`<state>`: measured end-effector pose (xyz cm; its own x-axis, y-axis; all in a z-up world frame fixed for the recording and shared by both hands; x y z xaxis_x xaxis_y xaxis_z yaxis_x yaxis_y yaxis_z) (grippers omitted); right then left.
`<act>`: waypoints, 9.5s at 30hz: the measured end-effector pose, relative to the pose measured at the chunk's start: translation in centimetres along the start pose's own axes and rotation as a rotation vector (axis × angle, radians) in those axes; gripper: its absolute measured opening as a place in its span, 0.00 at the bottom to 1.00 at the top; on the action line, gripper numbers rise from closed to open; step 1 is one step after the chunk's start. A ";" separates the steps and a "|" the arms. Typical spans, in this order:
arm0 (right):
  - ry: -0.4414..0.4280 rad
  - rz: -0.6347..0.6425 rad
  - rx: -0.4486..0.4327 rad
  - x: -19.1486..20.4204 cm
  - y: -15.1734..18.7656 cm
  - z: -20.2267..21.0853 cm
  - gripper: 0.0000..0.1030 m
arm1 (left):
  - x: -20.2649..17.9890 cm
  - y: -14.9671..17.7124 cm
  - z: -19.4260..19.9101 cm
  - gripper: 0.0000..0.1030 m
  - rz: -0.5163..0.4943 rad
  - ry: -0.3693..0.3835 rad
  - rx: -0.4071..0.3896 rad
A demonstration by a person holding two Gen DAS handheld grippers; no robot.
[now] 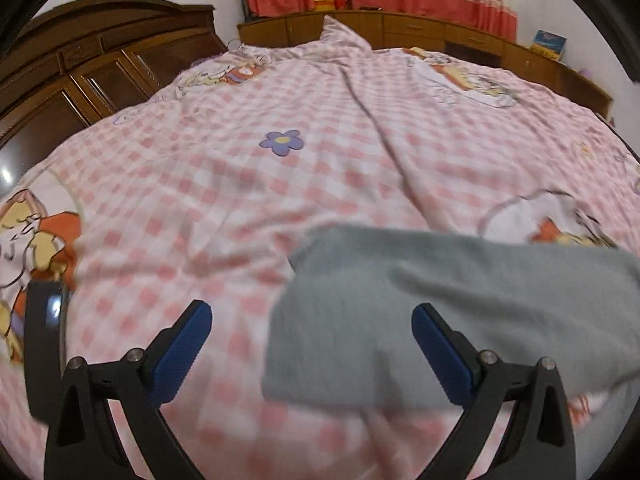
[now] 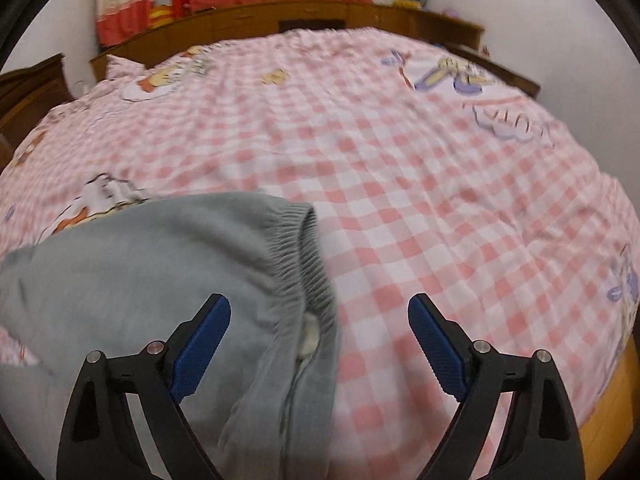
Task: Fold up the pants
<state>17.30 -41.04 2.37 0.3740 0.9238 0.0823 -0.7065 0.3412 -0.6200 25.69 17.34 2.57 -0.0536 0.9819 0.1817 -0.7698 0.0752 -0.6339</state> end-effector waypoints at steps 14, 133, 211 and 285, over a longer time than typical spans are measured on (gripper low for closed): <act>0.003 0.037 0.062 1.2 -1.4 -6.0 0.80 | -1.3 -1.0 -7.5 0.69 0.159 0.197 0.131; -0.120 0.036 -0.008 -3.1 8.9 8.4 0.23 | -10.7 17.7 13.0 0.67 0.014 0.224 0.128; 0.002 0.896 -0.128 0.5 16.0 8.3 0.60 | -30.0 18.5 18.2 0.11 -0.280 0.602 0.021; -0.109 0.465 0.029 7.8 -2.9 -5.1 0.37 | -10.0 -1.4 -1.4 0.57 -0.045 0.118 0.121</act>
<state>25.28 -35.71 0.82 -0.0495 0.9919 -0.1167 -0.8008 -0.1093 -0.5888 28.17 7.64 0.56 0.0527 0.9921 0.1138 -0.8408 0.1056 -0.5310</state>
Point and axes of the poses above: each gripper's, at about its wrist camera, not at the fingertips, and z roughly against the way its jaws point, x to its left, y to its underside, the point moved 6 cm from there along -z, roughly the way its jaws point, and after that the axes turned 8 degrees about -z, right-handed, at the moved point
